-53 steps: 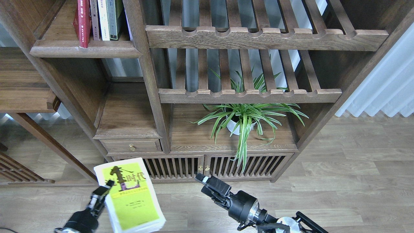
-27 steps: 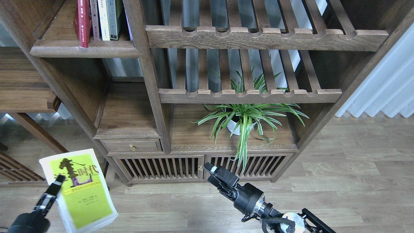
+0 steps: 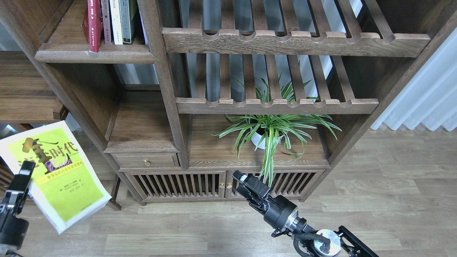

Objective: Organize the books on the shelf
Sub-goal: 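Carry the yellow-green book with the left gripper up to the outer compartment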

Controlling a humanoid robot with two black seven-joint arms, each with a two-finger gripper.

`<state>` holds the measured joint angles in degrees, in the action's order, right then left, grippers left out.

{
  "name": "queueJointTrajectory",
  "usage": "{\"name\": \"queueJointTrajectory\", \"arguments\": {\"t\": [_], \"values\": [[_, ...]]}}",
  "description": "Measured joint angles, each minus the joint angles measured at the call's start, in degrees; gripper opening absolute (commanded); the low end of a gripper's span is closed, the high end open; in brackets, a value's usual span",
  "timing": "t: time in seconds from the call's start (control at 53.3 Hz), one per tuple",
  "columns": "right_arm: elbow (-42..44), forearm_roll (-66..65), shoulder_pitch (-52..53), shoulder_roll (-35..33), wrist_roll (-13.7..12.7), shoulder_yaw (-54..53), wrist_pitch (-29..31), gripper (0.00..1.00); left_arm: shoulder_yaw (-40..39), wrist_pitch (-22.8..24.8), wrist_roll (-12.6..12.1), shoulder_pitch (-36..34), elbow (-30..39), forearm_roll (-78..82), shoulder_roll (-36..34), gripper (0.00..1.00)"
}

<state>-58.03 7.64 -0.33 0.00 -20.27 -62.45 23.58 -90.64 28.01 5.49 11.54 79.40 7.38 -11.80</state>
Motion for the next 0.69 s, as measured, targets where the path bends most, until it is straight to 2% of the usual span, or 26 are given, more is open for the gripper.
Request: {"name": "queueJointTrajectory", "arguments": {"t": [0.094, 0.338, 0.694], "values": [[0.0, 0.0, 0.1, 0.0, 0.0, 0.0, 0.0, 0.99, 0.0, 0.0, -1.2, -3.0, 0.0, 0.0, 0.3, 0.04], [0.0, 0.0, 0.3, 0.0, 0.0, -0.1, -0.1, 0.99, -0.5, 0.0, -6.6, -14.2, -0.1, -0.3, 0.3, 0.04], [0.0, 0.0, 0.2, 0.0, 0.0, -0.9, -0.1, 0.99, -0.8, 0.0, -7.3, -20.4, -0.1, -1.7, -0.3, 0.04]]}}
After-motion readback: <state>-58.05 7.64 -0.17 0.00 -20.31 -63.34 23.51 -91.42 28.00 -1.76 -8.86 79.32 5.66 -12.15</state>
